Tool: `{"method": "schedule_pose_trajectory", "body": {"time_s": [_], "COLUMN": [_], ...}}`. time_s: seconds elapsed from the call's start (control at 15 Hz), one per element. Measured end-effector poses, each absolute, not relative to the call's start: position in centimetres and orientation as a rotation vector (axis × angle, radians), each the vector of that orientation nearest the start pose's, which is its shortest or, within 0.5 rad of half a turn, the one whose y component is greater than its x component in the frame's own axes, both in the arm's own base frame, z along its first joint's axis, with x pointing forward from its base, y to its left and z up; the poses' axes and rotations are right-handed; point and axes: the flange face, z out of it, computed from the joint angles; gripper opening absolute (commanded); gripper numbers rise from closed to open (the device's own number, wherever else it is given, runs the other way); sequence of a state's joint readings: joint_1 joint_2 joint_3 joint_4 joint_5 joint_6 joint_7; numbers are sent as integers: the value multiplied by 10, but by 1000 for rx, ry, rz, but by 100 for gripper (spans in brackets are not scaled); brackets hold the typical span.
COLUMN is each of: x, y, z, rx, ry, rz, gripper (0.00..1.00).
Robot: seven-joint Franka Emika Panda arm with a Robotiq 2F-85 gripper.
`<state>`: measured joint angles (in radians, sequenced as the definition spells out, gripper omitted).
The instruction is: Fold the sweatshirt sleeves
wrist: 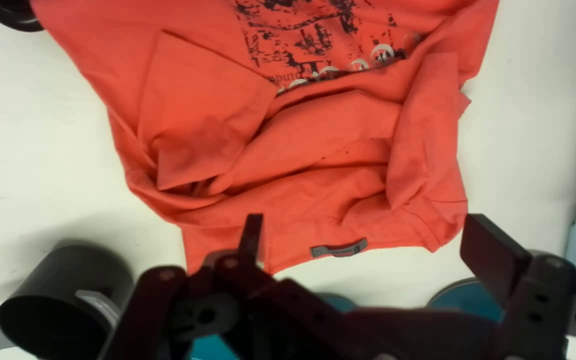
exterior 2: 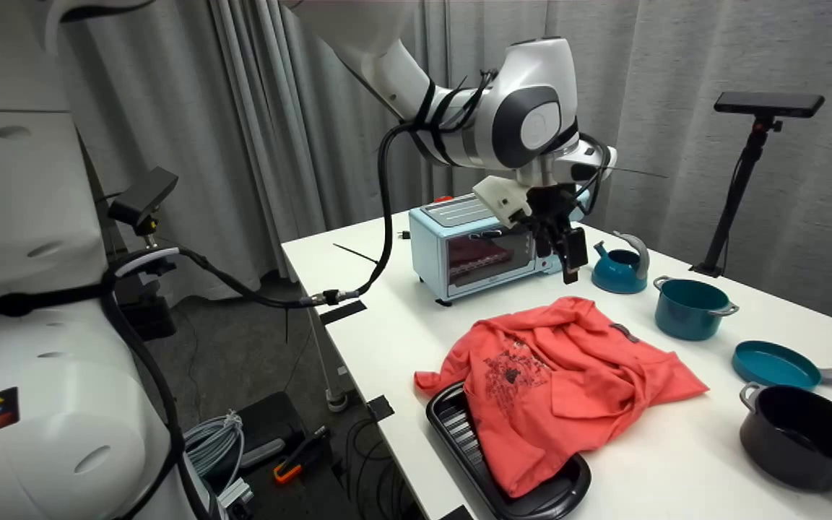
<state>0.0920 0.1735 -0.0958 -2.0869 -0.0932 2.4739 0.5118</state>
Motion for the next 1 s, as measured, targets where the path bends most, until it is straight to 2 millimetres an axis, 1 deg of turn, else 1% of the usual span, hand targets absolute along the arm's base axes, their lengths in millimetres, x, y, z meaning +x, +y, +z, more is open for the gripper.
{"method": "schedule_pose_trajectory", "body": {"time_s": [0.2, 0.47, 0.73, 1.0], "x": [581, 565, 550, 534], "y": [-20, -38, -46, -52], "z": [384, 408, 426, 433], "rx": [-3078, -3064, -3052, -3043], "ry": [704, 714, 714, 732], "rz": [-368, -415, -451, -462], "gripper": [100, 100, 100, 100]}}
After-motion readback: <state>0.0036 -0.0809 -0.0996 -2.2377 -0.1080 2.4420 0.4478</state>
